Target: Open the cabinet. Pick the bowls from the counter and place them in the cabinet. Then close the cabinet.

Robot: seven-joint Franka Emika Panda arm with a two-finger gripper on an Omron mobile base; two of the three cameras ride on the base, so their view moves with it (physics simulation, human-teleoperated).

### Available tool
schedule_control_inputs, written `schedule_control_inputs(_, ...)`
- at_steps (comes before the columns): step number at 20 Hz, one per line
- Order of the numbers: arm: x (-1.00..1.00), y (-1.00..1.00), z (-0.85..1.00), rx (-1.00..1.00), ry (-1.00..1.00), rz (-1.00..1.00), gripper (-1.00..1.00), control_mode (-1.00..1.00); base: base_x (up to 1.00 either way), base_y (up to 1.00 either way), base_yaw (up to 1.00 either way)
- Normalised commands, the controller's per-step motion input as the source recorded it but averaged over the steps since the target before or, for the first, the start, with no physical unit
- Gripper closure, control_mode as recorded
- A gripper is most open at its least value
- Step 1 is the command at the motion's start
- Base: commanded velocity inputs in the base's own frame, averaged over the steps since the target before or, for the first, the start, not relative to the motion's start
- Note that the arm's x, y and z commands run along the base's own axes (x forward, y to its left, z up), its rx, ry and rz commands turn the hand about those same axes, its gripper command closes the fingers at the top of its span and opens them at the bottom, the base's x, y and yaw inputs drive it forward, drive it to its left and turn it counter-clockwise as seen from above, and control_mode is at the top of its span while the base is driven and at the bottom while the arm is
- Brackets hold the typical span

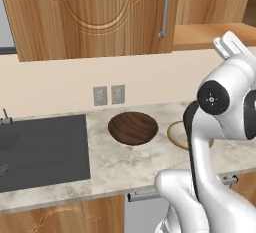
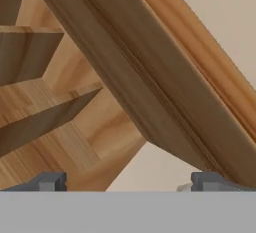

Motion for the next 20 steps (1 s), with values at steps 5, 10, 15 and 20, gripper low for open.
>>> schedule_control_inputs(5, 0.5, -0.34, -0.02, 0.0, 0.01, -0.05, -1.0, -1.0, 0.0, 0.0, 0.0)
schedule_control_inputs(10, 0.46, -0.35, -0.05, 0.0, 0.01, -0.03, -1.0, -1.0, 0.0, 0.0, 0.0)
schedule_control_inputs(15, 0.48, -0.21, -0.11, 0.0, 0.02, -0.04, -1.0, -1.0, 0.0, 0.0, 0.0)
schedule_control_inputs(20, 0.4, -0.31, -0.09, 0.0, 0.02, -0.05, -1.0, -1.0, 0.0, 0.0, 0.0)
